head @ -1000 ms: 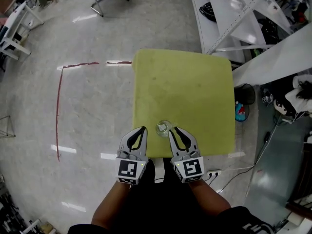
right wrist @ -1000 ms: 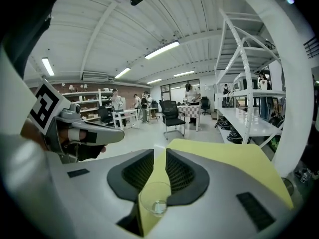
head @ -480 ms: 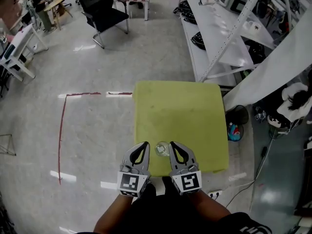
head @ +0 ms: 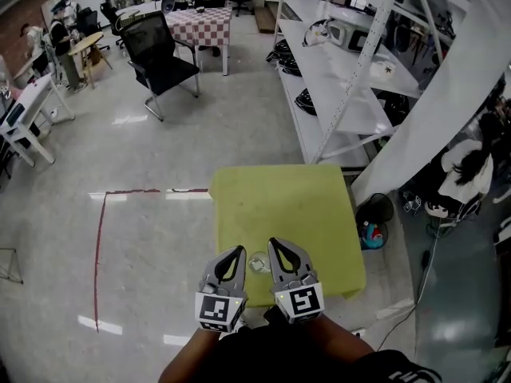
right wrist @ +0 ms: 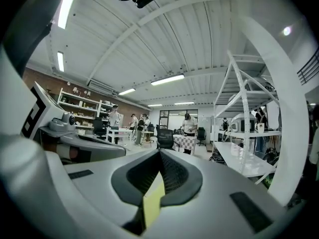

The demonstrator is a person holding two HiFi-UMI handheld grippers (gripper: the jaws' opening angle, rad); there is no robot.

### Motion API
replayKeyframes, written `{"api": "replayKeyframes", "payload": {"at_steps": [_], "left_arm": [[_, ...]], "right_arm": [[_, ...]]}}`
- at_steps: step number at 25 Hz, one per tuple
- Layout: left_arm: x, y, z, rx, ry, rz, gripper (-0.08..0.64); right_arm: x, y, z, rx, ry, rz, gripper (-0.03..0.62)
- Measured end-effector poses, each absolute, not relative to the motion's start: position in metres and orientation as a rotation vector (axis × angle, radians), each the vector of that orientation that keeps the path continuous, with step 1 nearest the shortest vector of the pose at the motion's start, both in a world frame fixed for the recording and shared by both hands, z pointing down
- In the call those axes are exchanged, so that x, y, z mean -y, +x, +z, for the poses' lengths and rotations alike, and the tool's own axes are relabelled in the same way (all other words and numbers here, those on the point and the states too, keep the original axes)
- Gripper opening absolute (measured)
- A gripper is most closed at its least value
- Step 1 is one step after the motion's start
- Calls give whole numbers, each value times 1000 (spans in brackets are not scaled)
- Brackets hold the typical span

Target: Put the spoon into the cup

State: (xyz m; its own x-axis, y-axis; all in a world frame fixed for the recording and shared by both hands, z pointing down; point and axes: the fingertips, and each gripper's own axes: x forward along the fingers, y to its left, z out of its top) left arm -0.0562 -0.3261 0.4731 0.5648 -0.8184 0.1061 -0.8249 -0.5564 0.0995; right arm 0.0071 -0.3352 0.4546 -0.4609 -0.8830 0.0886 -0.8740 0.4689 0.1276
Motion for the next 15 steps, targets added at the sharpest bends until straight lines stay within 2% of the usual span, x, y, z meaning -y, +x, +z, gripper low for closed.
{"api": "replayKeyframes", "payload": {"at_steps": [15], "left_arm": [[322,-71,455,1460,2673,49,6]], "right_arm": [[325,9,445,2591,1614,-59,6]]}}
